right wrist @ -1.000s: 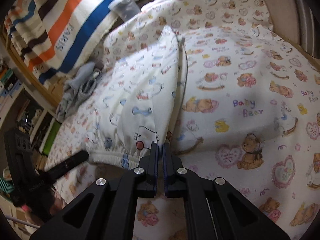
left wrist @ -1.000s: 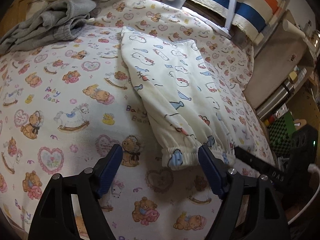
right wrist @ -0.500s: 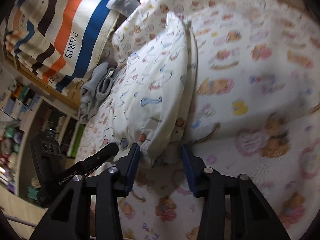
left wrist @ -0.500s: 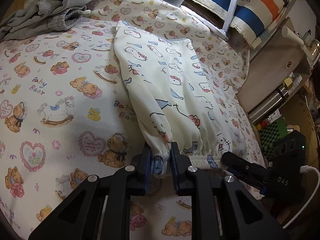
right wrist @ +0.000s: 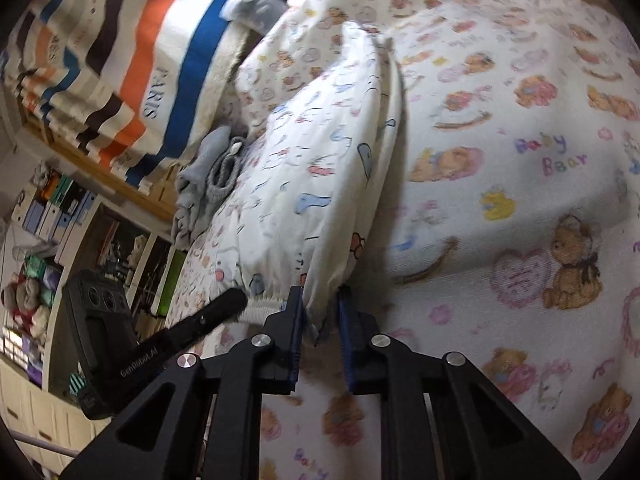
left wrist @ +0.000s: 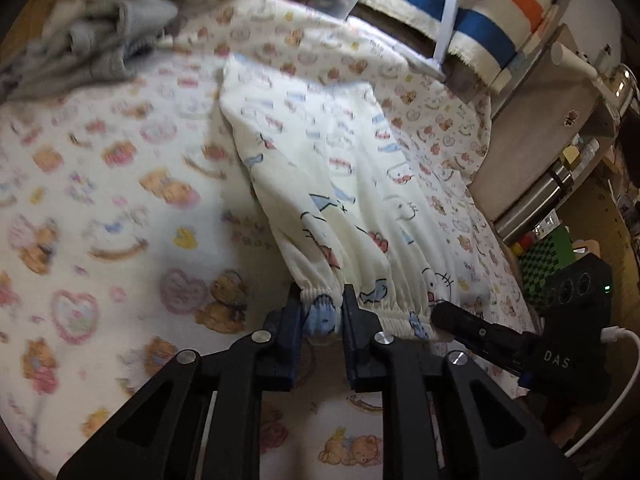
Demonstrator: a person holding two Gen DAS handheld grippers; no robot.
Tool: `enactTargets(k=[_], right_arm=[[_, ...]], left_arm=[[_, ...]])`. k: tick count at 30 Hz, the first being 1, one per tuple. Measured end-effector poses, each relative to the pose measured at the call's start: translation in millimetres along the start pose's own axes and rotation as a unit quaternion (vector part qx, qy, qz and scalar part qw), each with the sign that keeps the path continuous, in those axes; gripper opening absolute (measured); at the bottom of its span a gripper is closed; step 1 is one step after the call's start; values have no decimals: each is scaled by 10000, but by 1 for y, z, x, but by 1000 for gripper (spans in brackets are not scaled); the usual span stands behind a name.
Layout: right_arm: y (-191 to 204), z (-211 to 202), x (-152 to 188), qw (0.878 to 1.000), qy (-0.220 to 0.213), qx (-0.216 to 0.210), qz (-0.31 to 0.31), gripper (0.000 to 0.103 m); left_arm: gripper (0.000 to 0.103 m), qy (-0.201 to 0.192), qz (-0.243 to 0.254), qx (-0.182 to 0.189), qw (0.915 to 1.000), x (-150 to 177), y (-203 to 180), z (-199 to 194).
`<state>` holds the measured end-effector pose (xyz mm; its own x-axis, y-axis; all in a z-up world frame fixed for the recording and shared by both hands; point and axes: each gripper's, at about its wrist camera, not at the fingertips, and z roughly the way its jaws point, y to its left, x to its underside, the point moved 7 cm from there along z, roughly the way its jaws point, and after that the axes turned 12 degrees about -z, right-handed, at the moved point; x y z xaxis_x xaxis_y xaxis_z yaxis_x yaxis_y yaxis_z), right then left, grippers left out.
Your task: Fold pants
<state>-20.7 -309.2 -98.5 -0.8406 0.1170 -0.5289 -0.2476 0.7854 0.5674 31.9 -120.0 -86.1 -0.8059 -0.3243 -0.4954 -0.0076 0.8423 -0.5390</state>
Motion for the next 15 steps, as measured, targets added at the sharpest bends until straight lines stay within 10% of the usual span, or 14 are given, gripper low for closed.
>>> enactTargets(k=[15], right_arm=[[31,-9,32,9993,119,282,-235,17]], left_arm=[[29,276,-27,-280,9992,26,24,-14]])
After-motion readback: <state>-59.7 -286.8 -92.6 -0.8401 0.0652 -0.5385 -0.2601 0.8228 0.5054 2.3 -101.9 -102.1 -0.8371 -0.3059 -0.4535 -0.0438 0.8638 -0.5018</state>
